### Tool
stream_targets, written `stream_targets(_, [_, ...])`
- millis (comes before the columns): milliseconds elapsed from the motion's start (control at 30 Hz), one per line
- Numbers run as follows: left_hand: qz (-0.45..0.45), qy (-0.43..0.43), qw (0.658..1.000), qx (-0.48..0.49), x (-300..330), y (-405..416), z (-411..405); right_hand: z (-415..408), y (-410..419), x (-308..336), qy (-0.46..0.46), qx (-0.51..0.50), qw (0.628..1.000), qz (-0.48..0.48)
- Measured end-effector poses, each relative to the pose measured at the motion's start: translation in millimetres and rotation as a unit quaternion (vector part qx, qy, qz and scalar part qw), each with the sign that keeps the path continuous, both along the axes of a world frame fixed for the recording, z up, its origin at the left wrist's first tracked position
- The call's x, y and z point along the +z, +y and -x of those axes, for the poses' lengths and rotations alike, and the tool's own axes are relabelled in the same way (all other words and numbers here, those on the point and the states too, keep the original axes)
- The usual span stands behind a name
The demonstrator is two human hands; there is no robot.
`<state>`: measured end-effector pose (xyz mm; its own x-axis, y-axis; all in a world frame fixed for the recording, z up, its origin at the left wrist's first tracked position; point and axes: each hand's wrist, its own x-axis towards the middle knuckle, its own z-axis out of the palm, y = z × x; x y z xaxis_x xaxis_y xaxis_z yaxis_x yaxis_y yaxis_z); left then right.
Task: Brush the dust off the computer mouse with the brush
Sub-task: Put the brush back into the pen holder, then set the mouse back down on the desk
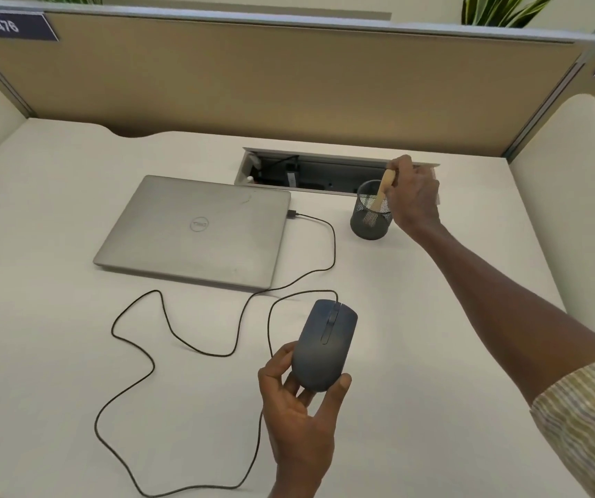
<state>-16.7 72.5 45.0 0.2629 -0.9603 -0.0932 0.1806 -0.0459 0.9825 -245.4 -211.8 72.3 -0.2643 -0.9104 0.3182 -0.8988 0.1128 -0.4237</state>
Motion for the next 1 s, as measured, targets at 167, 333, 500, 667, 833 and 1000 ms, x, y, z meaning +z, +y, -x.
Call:
stream_targets(167, [0.002,0.003,1.000,-0.004,3.5,-1.9,3.7,0.9,-0.1,-1.6,-0.015,0.007,1.000,-0.019])
stream_targets(333, [0.002,-0.005,1.000,-0.010,0.3,-2.0,5.4,2.5,0.7,-5.9,-0.029,0.017,0.998,-0.043])
stream_targets(500, [0.010,-0.007,1.000,-0.023,-3.3,-1.9,4.7,9.2,-5.2,-9.0,-0.044,0.015,0.997,-0.057])
stream_targets(667, [0.015,-0.002,1.000,-0.023,-2.8,-3.6,5.8,16.4,-10.2,-9.6,-0.019,0.013,0.998,-0.063])
stream_targets(833, [0.020,0.004,0.999,-0.024,1.4,-6.7,8.0,12.5,14.9,-6.7,-0.065,0.006,0.998,0.004])
stream_targets(1000, [0.012,0.017,1.000,-0.017,3.7,-7.2,12.8,-22.4,101.0,6.5,-0.190,-0.043,0.978,0.073])
